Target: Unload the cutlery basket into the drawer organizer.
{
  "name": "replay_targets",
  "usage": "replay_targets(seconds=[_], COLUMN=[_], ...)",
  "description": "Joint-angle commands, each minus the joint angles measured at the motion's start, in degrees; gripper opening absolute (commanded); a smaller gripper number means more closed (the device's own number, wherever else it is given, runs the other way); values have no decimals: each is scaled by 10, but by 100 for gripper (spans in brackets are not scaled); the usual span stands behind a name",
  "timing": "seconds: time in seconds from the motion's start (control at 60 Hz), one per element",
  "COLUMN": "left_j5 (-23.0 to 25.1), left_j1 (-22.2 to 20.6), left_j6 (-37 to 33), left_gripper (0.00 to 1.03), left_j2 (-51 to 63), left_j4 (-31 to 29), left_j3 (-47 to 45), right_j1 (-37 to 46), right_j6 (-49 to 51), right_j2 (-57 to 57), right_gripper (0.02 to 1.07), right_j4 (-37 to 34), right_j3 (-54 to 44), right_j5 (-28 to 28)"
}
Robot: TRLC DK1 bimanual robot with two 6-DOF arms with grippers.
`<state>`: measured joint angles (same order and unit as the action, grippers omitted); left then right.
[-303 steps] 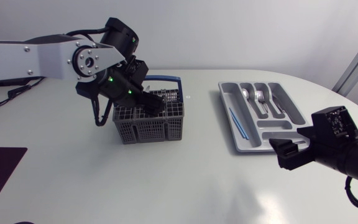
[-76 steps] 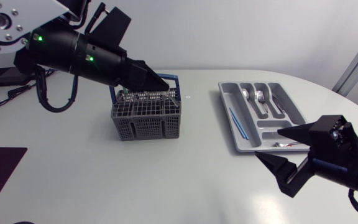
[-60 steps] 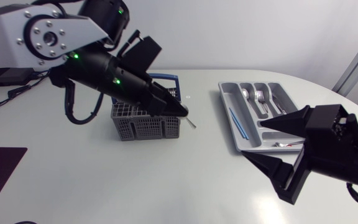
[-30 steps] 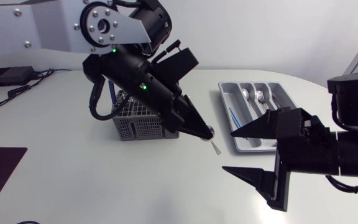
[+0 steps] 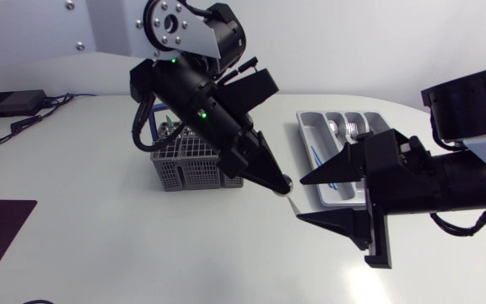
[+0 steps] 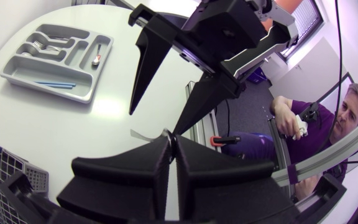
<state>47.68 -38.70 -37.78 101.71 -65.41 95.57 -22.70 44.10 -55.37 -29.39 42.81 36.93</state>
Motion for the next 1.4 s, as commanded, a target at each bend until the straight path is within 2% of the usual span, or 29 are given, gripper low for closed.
replay_targets(seconds=[0.0,0.1,0.233,0.333,0.883,1.167,1.383], left_j5=[14,22,27,27,34,39,39], left_j1=[-1,-1,-3,-3,-2,-3,-1], left_j6=[-21,-31,-35,-42,-54,-63,-71], left_gripper=[3,3,3,3,3,3,3], left_j2=[15,21,20,20,22,26,26], left_j4=[-21,-45,-62,-71,-81,-81,-84], left_j3=[36,52,59,56,49,36,26], right_j1=[5,11,13,12,-16,-29,-27], right_j6=[29,31,34,36,12,7,6], right_j2=[-16,-22,-21,-18,-6,-11,-19], right_gripper=[55,48,47,34,33,23,23], right_j4=[4,22,23,23,8,9,8], right_j3=[-6,-12,-12,-11,0,3,9], right_j5=[8,11,19,27,36,37,37])
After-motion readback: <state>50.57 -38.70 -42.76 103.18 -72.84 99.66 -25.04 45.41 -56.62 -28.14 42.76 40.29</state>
